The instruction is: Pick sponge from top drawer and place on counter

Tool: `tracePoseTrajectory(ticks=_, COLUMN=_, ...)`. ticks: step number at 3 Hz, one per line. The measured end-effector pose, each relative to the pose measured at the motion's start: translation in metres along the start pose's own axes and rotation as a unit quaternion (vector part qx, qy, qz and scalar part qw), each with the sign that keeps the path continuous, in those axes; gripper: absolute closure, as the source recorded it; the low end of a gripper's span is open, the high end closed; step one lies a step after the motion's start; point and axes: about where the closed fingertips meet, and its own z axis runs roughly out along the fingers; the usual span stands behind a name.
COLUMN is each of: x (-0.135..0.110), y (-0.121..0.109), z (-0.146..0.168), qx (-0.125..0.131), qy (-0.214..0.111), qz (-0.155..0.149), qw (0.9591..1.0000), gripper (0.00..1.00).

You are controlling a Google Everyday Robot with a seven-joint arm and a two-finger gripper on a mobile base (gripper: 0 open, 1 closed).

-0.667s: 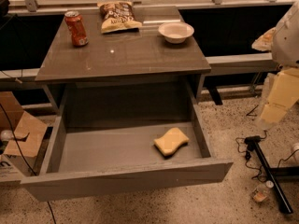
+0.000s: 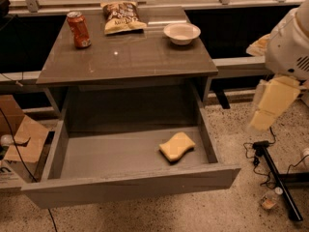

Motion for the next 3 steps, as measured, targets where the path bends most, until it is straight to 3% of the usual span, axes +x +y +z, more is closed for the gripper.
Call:
tracePoseTrajectory(ticks=1, x=-0.029, y=0.004, z=0.022, qx=-0.013, qy=-0.053, qz=-0.002, qw=0.9985, gripper=0.0)
tracePoseTrajectory(ticks=2, x=-0.029, y=0.004, z=0.022, qx=-0.013, qy=-0.053, qz=-0.002, qw=0.9985, gripper=0.0)
tracePoseTrajectory(ticks=3, x=-0.031, y=-0.001, z=0.045, qx=-0.017, qy=-0.062, qz=0.035, qw=0.9973, gripper=0.0)
